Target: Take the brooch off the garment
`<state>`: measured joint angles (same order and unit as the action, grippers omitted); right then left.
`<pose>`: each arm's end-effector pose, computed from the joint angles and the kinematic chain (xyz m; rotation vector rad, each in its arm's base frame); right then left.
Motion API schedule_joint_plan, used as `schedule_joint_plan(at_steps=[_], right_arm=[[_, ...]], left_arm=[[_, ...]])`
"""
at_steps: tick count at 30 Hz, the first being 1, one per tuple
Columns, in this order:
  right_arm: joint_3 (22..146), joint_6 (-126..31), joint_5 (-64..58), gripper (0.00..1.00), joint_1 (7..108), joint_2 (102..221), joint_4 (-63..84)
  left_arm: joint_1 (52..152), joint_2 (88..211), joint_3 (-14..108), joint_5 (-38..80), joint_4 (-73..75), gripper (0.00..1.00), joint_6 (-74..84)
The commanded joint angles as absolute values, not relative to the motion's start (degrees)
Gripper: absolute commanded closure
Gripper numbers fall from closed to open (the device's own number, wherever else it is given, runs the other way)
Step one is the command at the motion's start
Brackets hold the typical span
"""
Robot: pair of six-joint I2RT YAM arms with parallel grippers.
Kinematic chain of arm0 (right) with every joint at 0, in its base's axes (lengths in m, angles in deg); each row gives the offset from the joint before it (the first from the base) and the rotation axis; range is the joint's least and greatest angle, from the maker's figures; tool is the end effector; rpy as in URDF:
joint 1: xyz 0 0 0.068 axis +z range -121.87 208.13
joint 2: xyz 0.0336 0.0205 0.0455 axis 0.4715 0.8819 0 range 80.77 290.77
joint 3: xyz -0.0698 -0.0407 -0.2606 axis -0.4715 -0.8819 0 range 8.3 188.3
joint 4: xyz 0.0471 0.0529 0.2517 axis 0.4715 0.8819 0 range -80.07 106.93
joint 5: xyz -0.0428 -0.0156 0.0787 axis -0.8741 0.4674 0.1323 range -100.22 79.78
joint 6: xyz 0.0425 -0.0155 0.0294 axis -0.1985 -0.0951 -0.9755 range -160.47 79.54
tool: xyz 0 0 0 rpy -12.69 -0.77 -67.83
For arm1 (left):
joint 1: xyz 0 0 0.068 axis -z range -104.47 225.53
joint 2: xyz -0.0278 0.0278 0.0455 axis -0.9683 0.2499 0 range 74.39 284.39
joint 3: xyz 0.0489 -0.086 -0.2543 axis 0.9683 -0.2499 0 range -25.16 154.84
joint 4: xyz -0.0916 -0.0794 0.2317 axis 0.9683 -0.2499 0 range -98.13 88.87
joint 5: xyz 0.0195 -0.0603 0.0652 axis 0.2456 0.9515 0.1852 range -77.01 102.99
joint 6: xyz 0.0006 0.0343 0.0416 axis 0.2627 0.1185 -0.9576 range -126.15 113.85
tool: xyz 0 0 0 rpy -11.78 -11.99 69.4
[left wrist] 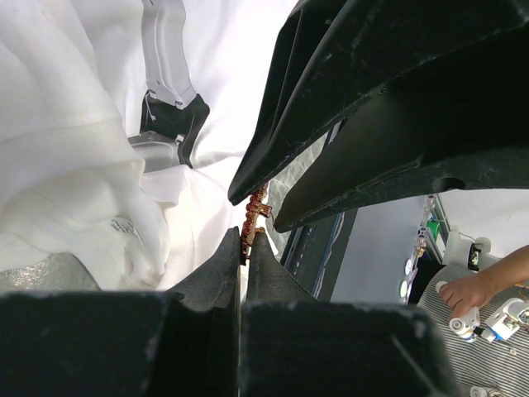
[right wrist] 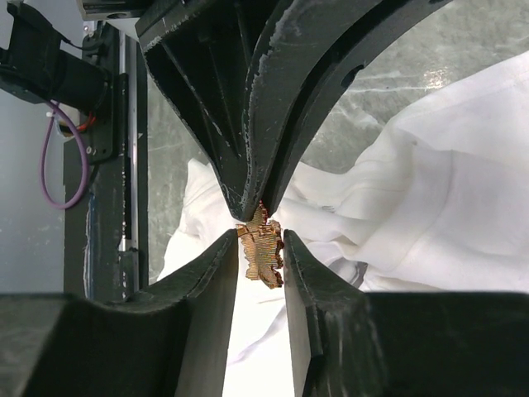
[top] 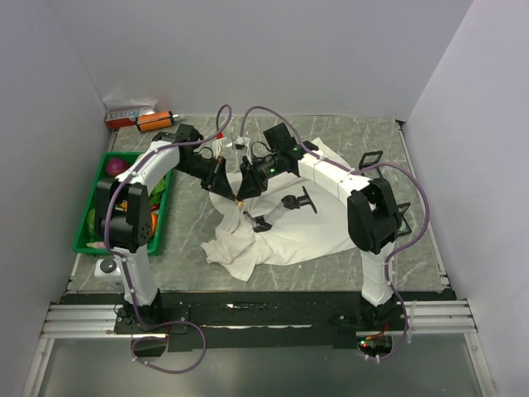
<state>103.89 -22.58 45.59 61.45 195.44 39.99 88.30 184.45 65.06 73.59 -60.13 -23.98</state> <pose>0.3538 0.2679 0.2590 -1.3778 1.8444 1.2982 0.3628 -0.1141 0.2450 0.8073 2.4035 -1.4670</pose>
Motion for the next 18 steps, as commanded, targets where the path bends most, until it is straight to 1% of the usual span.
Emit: schedule_joint_plan(at_steps=[1, 7, 14, 15, 17, 18], right_arm=[[106.21, -22.97, 46.47, 0.66, 61.35, 196.26, 39.28], [106.64, -22.63, 45.33, 0.68, 61.62, 196.78, 39.55], [107.79, -22.36, 45.33, 0.68, 61.62, 197.84, 41.13], [107.79, -22.45, 45.85, 0.67, 61.71, 197.66, 41.04], [107.70, -22.97, 47.96, 0.60, 61.62, 197.49, 40.87], [107.53, -23.50, 48.31, 0.54, 61.62, 197.40, 40.17]], left_arm=[[88.18, 182.40, 66.78, 75.74, -59.93, 0.99, -25.31], [88.10, 182.49, 66.87, 75.74, -60.01, 0.99, -25.31], [88.10, 182.58, 66.87, 75.66, -59.93, 0.99, -25.23], [88.18, 182.58, 66.87, 75.66, -60.01, 0.99, -25.23], [88.10, 182.67, 66.78, 75.48, -60.10, 0.99, -25.23], [88.18, 182.67, 66.78, 75.57, -60.02, 0.99, -25.23]])
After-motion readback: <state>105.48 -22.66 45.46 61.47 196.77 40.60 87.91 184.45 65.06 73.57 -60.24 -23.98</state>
